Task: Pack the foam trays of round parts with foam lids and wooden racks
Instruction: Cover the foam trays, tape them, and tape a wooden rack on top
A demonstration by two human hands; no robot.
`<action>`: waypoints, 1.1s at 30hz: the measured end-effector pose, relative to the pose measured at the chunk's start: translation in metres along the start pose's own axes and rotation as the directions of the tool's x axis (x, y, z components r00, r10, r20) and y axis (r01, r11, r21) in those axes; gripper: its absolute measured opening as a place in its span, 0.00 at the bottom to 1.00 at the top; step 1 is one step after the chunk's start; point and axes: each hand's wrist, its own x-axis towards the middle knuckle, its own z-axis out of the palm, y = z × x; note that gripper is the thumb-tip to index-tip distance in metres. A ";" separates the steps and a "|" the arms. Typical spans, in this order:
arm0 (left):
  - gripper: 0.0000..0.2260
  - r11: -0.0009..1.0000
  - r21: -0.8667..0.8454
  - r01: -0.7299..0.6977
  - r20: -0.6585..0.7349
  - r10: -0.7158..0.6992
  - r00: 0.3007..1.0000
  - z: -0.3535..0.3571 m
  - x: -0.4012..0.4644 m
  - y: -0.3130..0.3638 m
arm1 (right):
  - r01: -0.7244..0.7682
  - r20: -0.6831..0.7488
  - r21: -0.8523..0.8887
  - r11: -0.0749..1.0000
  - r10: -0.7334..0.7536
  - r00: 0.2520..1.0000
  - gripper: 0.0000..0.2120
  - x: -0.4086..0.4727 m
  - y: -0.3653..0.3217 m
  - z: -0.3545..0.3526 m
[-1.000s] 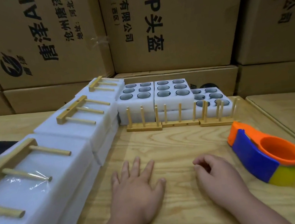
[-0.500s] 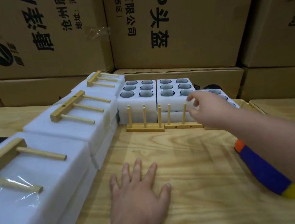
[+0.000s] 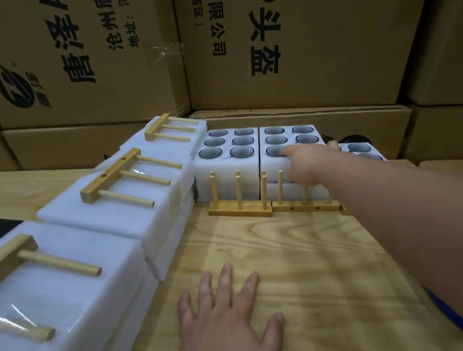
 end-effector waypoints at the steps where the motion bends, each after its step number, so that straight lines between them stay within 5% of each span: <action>1: 0.39 1.000 -0.001 0.001 0.005 -0.001 1.000 -0.001 0.000 0.000 | 0.002 -0.015 0.008 1.000 -0.002 1.000 0.25 0.002 -0.001 0.001; 11: 0.39 1.000 0.016 -0.002 0.034 0.002 0.999 -0.005 0.001 0.002 | -0.023 -0.272 0.073 0.997 0.042 0.961 0.19 0.002 -0.001 -0.011; 19: 0.38 1.000 0.009 -0.003 0.006 0.003 1.000 -0.004 0.001 0.001 | 0.082 -0.604 0.147 0.986 0.024 0.796 0.17 -0.029 0.010 -0.053; 33: 0.37 0.999 -0.025 -0.022 -0.016 0.021 1.000 -0.002 -0.001 0.000 | 0.202 -0.490 0.174 0.964 -0.094 0.867 0.18 -0.181 0.033 -0.046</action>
